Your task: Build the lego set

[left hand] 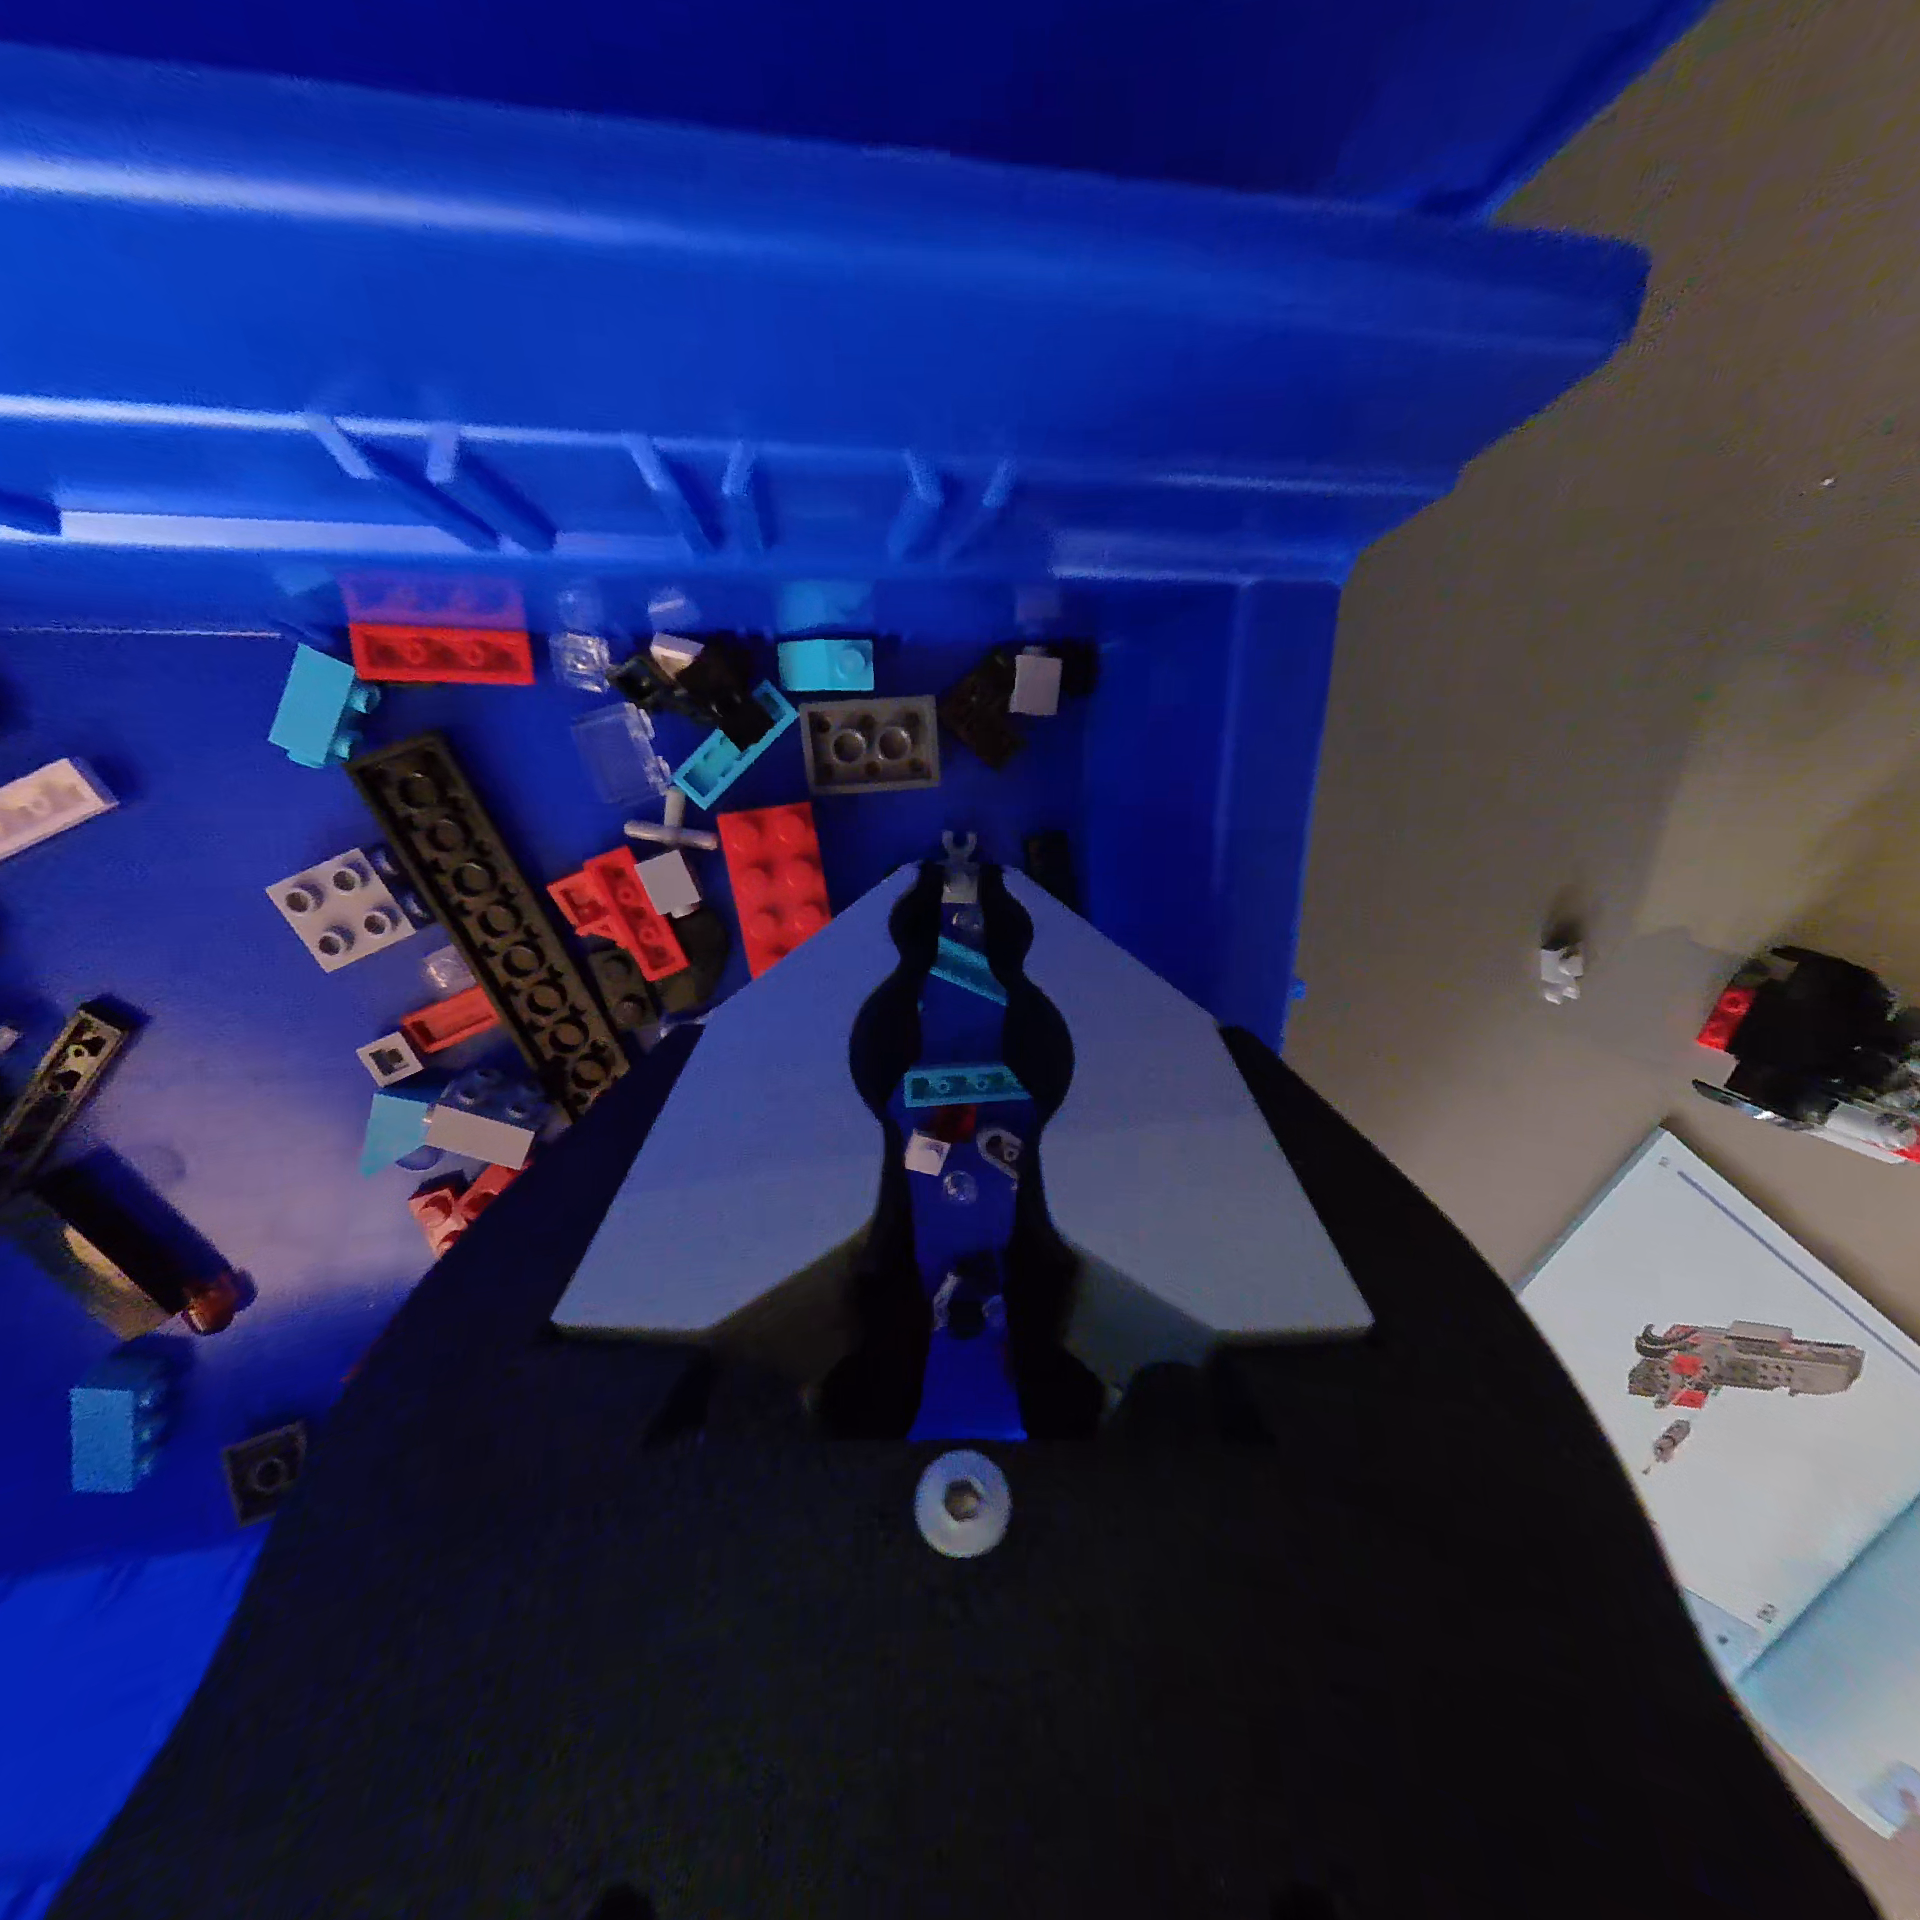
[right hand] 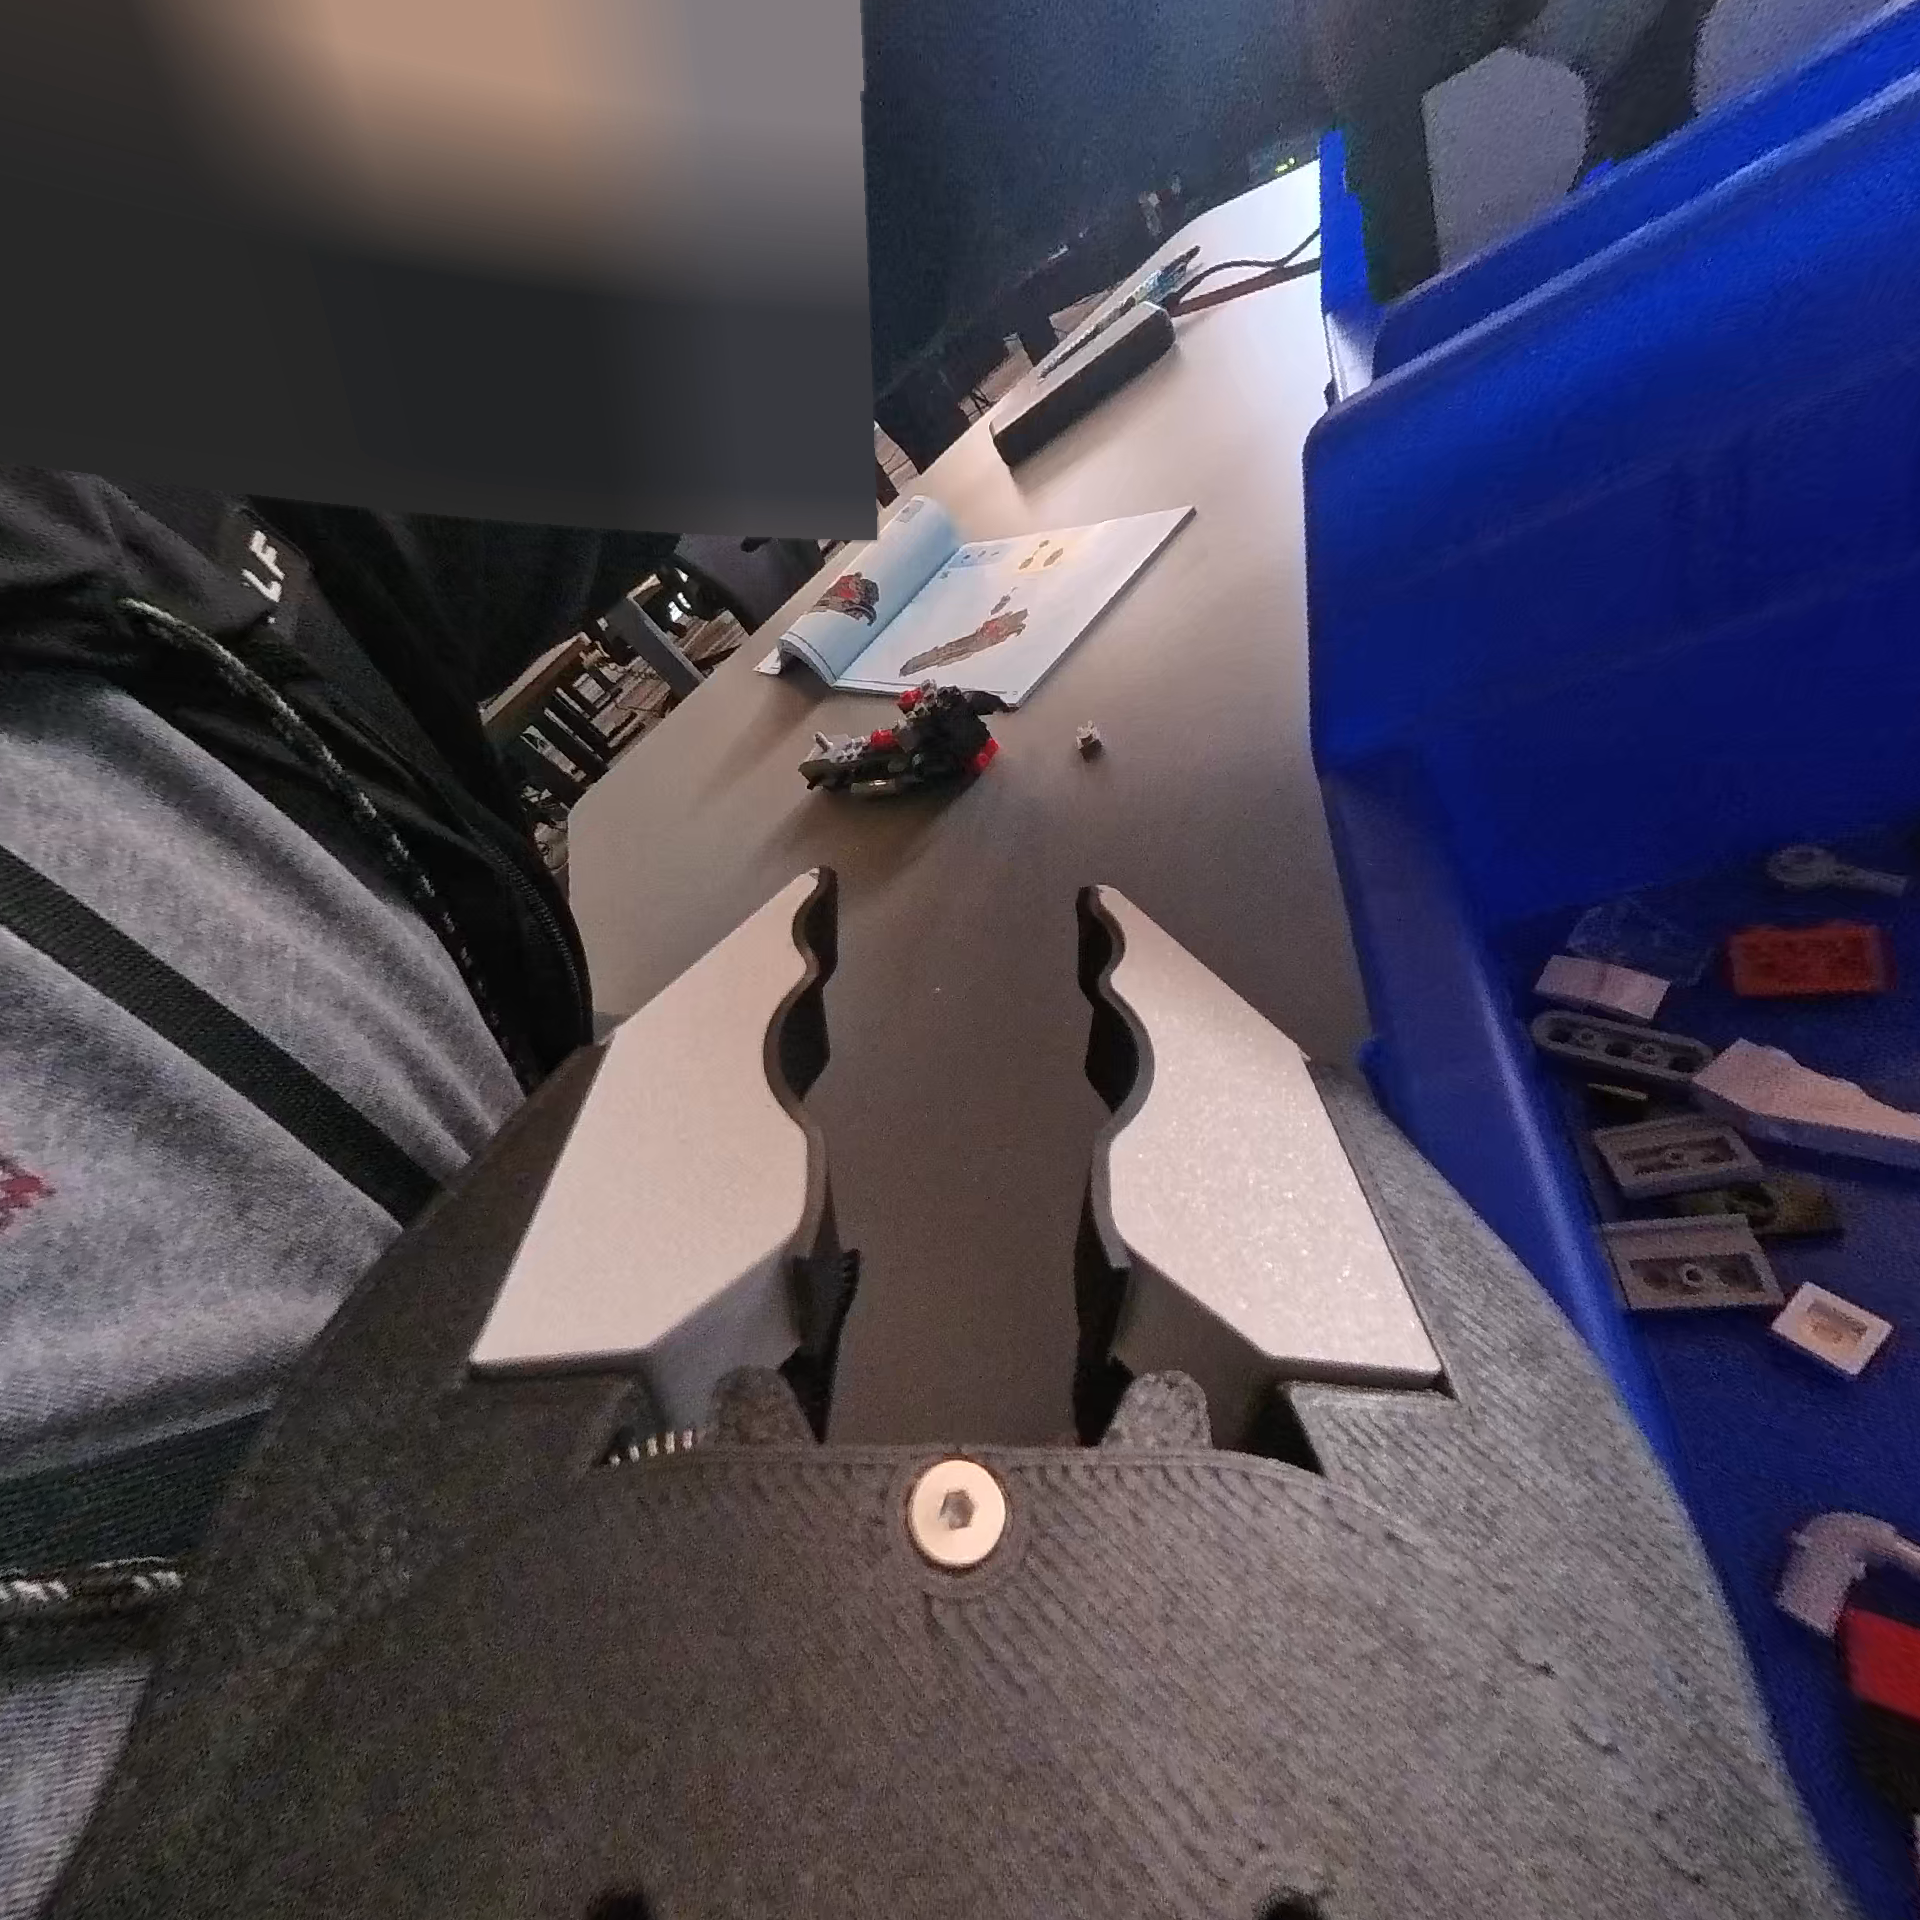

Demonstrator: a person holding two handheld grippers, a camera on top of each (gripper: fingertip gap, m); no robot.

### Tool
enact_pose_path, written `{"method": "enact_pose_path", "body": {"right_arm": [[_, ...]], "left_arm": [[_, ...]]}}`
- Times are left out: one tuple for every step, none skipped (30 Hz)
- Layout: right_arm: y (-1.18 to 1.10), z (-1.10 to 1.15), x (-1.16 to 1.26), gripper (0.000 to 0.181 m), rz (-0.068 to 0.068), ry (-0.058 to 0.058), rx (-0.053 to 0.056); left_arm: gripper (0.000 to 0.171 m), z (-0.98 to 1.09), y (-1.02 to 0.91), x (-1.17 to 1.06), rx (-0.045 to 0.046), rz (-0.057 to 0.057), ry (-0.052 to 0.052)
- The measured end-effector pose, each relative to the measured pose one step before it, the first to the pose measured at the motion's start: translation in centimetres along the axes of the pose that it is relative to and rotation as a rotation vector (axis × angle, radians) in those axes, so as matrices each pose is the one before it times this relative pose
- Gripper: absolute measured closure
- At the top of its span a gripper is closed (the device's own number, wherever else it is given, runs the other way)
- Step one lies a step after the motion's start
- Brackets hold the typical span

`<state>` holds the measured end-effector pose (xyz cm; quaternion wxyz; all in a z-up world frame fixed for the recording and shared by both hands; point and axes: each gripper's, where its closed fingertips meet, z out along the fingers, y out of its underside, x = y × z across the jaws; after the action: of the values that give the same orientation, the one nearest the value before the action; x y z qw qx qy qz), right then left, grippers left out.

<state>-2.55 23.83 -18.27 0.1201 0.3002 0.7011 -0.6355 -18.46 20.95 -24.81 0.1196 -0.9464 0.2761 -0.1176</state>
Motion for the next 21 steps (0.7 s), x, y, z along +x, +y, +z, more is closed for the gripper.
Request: {"method": "enact_pose_path", "body": {"right_arm": [[0.004,-0.002,-0.001,0.134,0.0,-0.0001,-0.0003],[-0.012,-0.009,-0.008,0.134,-0.0001,-0.0004,0.0003],[-0.01,-0.004,-0.004,0.134,0.0,-0.0005,0.0007],[-0.004,-0.008,0.0,0.134,0.0,-0.0002,0.0003],[0.006,-0.002,-0.007,0.134,-0.0001,0.0,0.0],[-0.004,0.002,-0.001,0.134,0.0,0.0,0.0003],[-0.005,-0.007,0.002,0.134,0.0,0.0,0.0004],[-0.012,-0.009,-0.003,0.134,0.0,0.0,0.0003],[-0.003,0.002,0.001,0.134,0.0,0.0001,0.0002],[-0.001,0.001,0.0,0.134,0.0001,0.0001,0.0001],[0.0,0.0,0.001,0.134,0.0,0.0001,0.0],[0.004,0.003,0.015,0.134,0.0001,0.0002,-0.0001],[0.005,0.007,-0.002,0.134,0.0003,0.0002,-0.0003],[0.0,0.009,0.005,0.134,0.0002,0.0001,-0.0004],[0.0,0.0,0.0,0.134,0.0,0.0,0.0],[-0.004,0.002,0.0,0.134,0.0001,0.0001,0.0003],[0.008,0.002,0.006,0.134,0.0002,0.0001,0.0],[0.002,-0.001,0.001,0.134,0.0001,0.0001,-0.0001],[-0.001,0.0,0.0,0.134,0.0,0.0,0.0],[-0.001,0.001,-0.001,0.134,0.0003,0.0,0.0001],[-0.002,0.001,0.0,0.134,0.0002,0.0001,0.0002]], "left_arm": [[0.163,0.01,-0.046,-0.017,0.00425,0.0054,-0.0057],[0.162,0.006,-0.089,-0.048,0.00665,0.0058,-0.007],[0.161,0.014,-0.072,-0.051,0.00392,0.0064,-0.007],[0.161,0.022,-0.065,-0.024,0.00327,0.0064,-0.0056],[0.159,0.021,-0.067,-0.046,0.00256,0.0077,-0.0077],[0.158,0.059,0.003,0.012,-0.00165,0.0055,-0.0026],[0.158,0.058,0.024,-0.007,-0.00149,0.0031,-0.0028],[0.158,0.047,0.033,0.005,-0.00123,0.0044,-0.0022],[0.158,0.089,0.195,0.013,-0.01044,0.0062,-0.0024],[0.159,0.046,0.004,0.026,0.00177,0.0069,-0.0024],[0.159,-0.006,-0.05,0.008,0.00465,0.0045,-0.0033],[0.159,0.029,0.022,-0.052,-0.00061,0.0037,-0.0062],[0.16,0.006,-0.015,-0.038,0.00144,0.0057,-0.0065],[0.161,0.014,0.008,-0.069,0.00044,0.0047,-0.0075],[0.163,0.018,-0.004,-0.091,0.00112,0.0037,-0.0086],[0.163,0.006,-0.003,-0.01,0.00186,0.0004,-0.0018],[0.163,-0.018,-0.008,0.04,0.00115,-0.0049,0.0031],[0.163,-0.026,0.006,0.019,0.00111,-0.0086,0.0024],[0.164,-0.064,-0.028,-0.084,0.00452,-0.0154,-0.0041],[0.164,-0.202,-0.065,-0.052,0.00827,-0.0192,-0.0035],[0.163,-0.421,-0.149,-0.058,0.01559,-0.0191,-0.0085]]}}
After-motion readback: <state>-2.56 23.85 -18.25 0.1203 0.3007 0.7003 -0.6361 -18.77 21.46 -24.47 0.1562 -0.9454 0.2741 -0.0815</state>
